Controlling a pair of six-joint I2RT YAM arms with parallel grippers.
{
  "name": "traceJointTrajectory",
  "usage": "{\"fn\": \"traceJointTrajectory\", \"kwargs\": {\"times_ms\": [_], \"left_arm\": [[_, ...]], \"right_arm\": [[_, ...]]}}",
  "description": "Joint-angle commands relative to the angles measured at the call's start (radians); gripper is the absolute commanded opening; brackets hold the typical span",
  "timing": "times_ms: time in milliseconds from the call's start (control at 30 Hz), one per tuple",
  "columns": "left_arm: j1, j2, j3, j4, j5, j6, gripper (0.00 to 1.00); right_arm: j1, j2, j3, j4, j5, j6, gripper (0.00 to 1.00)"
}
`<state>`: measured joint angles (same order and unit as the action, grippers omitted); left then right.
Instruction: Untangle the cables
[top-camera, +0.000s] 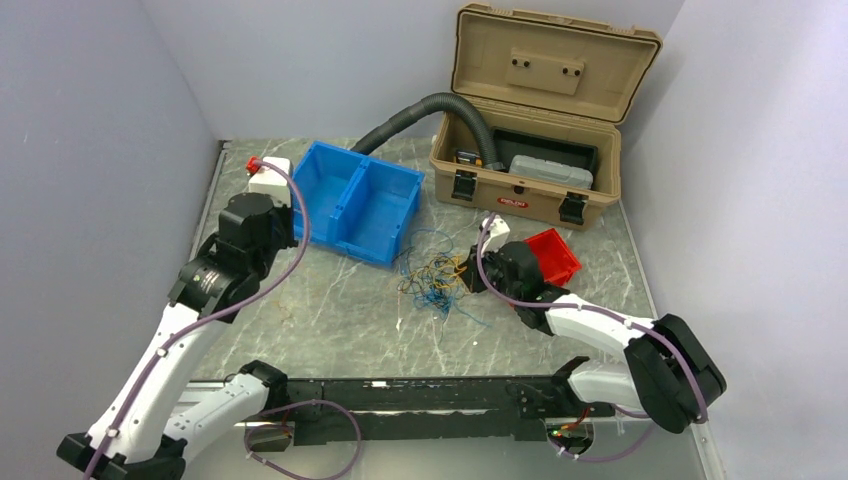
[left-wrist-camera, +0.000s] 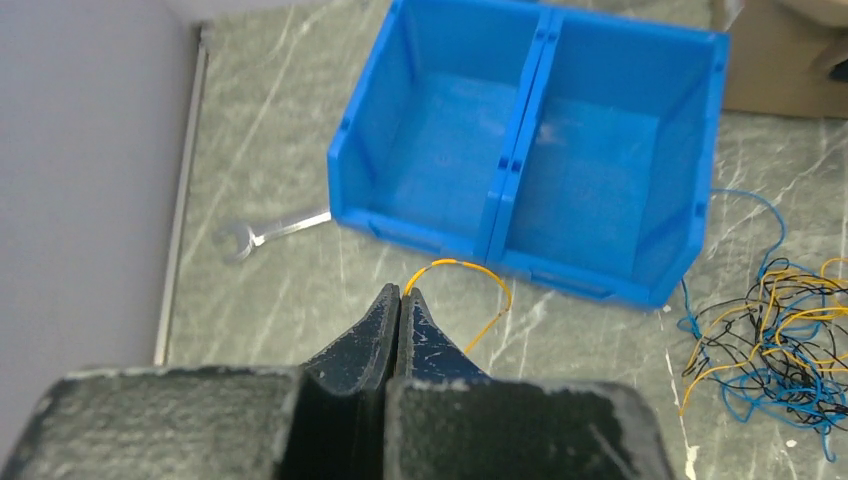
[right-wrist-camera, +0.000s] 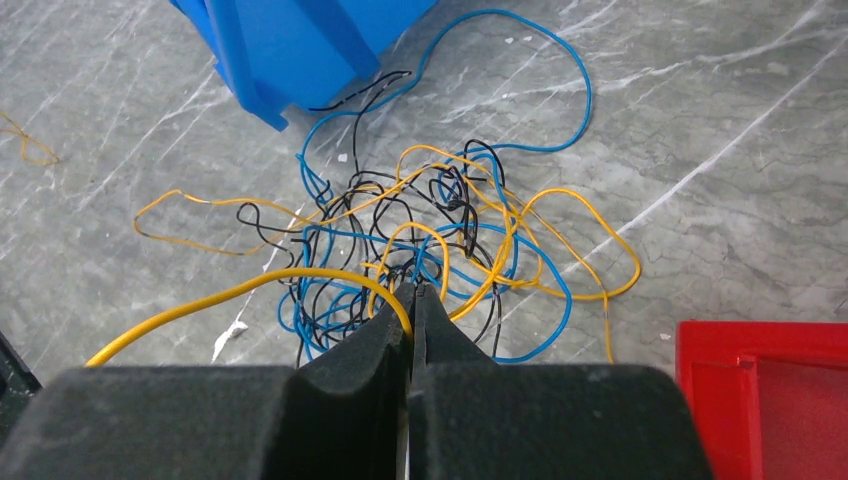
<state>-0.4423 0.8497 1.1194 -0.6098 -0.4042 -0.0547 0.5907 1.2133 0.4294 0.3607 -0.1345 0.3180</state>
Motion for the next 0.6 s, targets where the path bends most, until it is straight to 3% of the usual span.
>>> {"fn": "traceJointTrajectory", "kwargs": {"times_ms": [0, 133, 333, 367, 400, 433, 567], "left_arm": [[0.024, 0.033, 0.01, -0.122, -0.058, -0.182, 0.0], [0.052, 0.119, 0.061, -0.266, -0.01, -0.257, 0.0], [0.089, 0.15, 0.006, -0.327, 0.087, -0.329, 0.11], [0.1, 0.149, -0.008, -0.332, 0.102, -0.341, 0.4], [0.108, 0.148, -0.016, -0.34, 0.116, -0.344, 0.79], [0.114, 0.149, -0.023, -0.346, 0.127, -0.346, 0.97], [0.134, 0.151, -0.027, -0.387, 0.146, -0.364, 0.99]], "right_arm": [[0.004, -0.045, -0.035, 0.121, 0.031, -0.02, 0.06], [0.006, -0.043, -0.066, 0.164, 0.03, -0.007, 0.04], [0.007, -0.032, -0.084, 0.197, 0.002, 0.013, 0.04], [0.008, -0.036, -0.089, 0.199, 0.004, 0.012, 0.04], [0.008, -0.04, -0.092, 0.201, 0.007, 0.012, 0.04], [0.009, -0.044, -0.098, 0.204, 0.01, 0.013, 0.04], [0.009, -0.052, -0.105, 0.208, 0.012, 0.013, 0.04]]}}
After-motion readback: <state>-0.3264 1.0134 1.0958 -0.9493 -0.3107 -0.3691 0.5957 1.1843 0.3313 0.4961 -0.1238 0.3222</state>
